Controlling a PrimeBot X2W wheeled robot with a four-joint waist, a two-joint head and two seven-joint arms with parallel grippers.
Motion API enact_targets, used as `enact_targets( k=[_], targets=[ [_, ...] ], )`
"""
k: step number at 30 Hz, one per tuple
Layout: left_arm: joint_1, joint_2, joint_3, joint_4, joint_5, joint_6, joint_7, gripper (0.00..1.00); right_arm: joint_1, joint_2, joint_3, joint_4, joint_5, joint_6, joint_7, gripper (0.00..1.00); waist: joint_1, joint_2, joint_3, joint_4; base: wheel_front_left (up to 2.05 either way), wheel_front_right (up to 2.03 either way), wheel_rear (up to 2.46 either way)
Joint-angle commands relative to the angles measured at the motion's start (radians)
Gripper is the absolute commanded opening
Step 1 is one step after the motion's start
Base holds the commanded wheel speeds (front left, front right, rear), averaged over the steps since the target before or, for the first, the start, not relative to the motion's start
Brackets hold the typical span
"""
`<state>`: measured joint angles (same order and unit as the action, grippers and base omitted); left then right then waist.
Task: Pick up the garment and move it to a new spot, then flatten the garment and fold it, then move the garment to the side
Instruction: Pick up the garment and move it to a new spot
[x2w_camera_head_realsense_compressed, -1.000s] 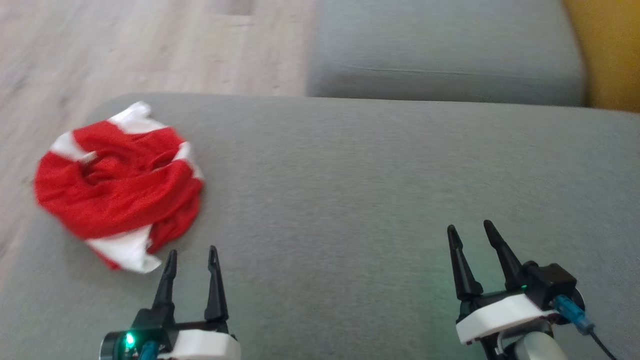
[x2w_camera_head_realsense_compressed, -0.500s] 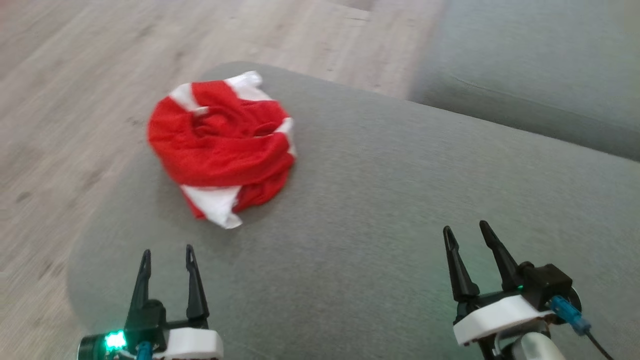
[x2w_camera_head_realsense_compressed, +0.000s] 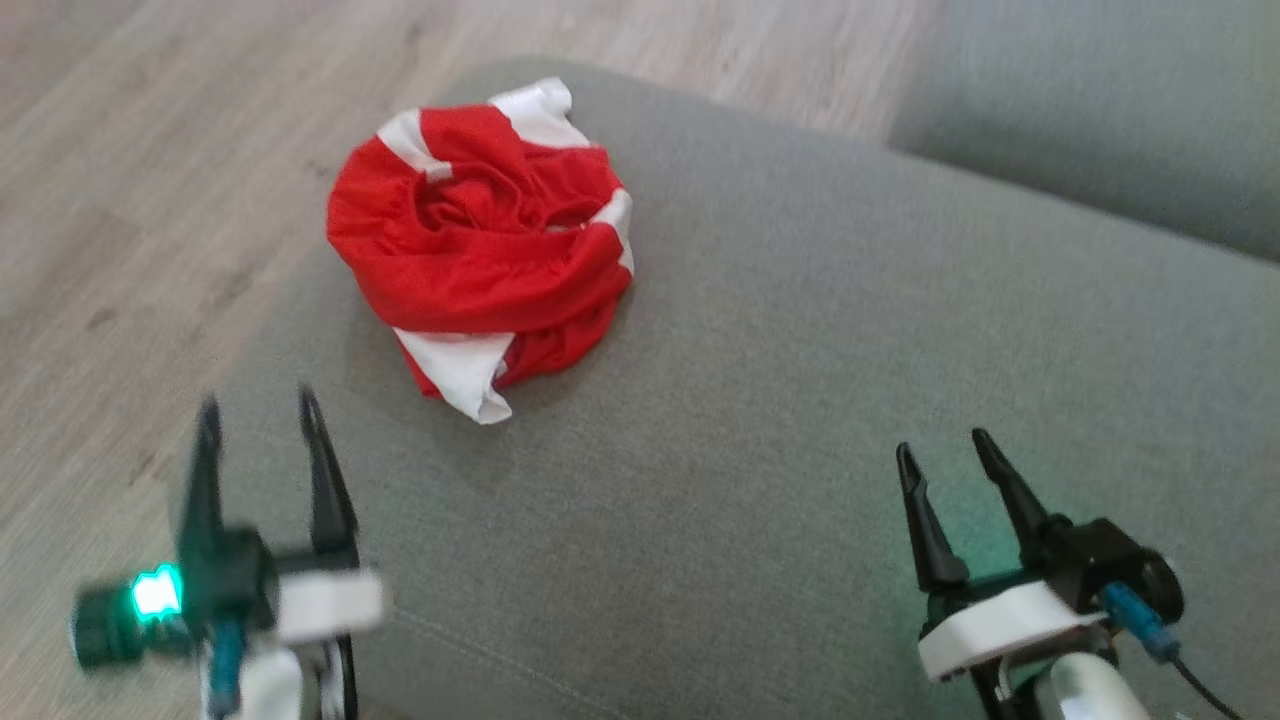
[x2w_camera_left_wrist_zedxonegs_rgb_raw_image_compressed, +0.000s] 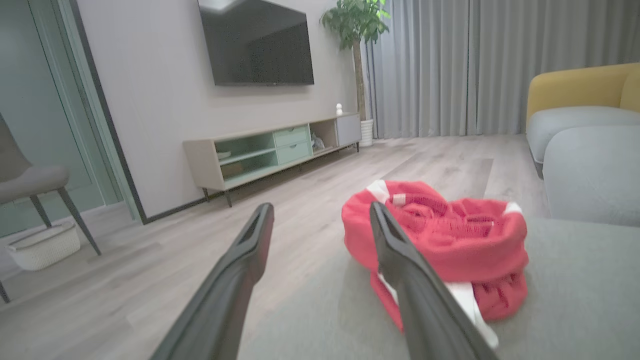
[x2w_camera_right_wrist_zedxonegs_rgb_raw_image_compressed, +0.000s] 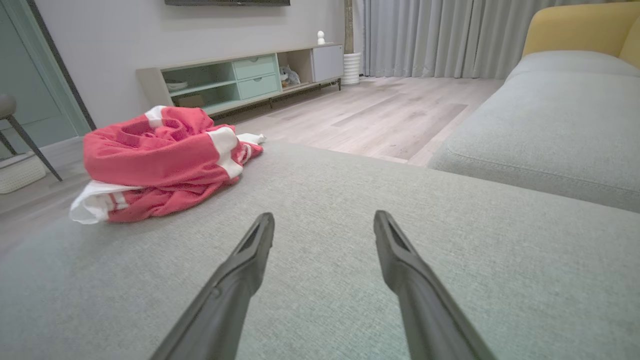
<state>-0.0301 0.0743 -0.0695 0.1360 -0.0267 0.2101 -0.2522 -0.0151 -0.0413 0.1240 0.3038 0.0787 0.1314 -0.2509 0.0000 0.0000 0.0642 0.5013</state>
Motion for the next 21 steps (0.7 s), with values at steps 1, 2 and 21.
enact_targets(
  k=[1, 2, 21],
  targets=[
    [-0.106, 0.02, 0.035, -0.053, 0.0, -0.011, -0.01, 1.0, -0.058, -0.009, 0.008, -0.04, -0.028, -0.001, -0.011, 1.0, 0.0, 0.0, 0.068, -0.02, 0.0, 0.0, 0.0],
    [-0.133, 0.028, 0.038, -0.056, -0.005, -0.024, -0.01, 1.0, -0.064, -0.009, 0.002, -0.044, -0.043, -0.001, -0.011, 1.0, 0.0, 0.0, 0.09, -0.026, 0.0, 0.0, 0.0],
    [-0.771, 0.186, 0.025, 0.608, -0.077, -0.248, 0.232, 1.0, -0.129, -0.137, -0.039, -0.131, -0.1, -0.001, -0.011, 1.0, 0.0, 0.0, 0.328, -0.159, 0.0, 0.0, 0.0]
  ],
)
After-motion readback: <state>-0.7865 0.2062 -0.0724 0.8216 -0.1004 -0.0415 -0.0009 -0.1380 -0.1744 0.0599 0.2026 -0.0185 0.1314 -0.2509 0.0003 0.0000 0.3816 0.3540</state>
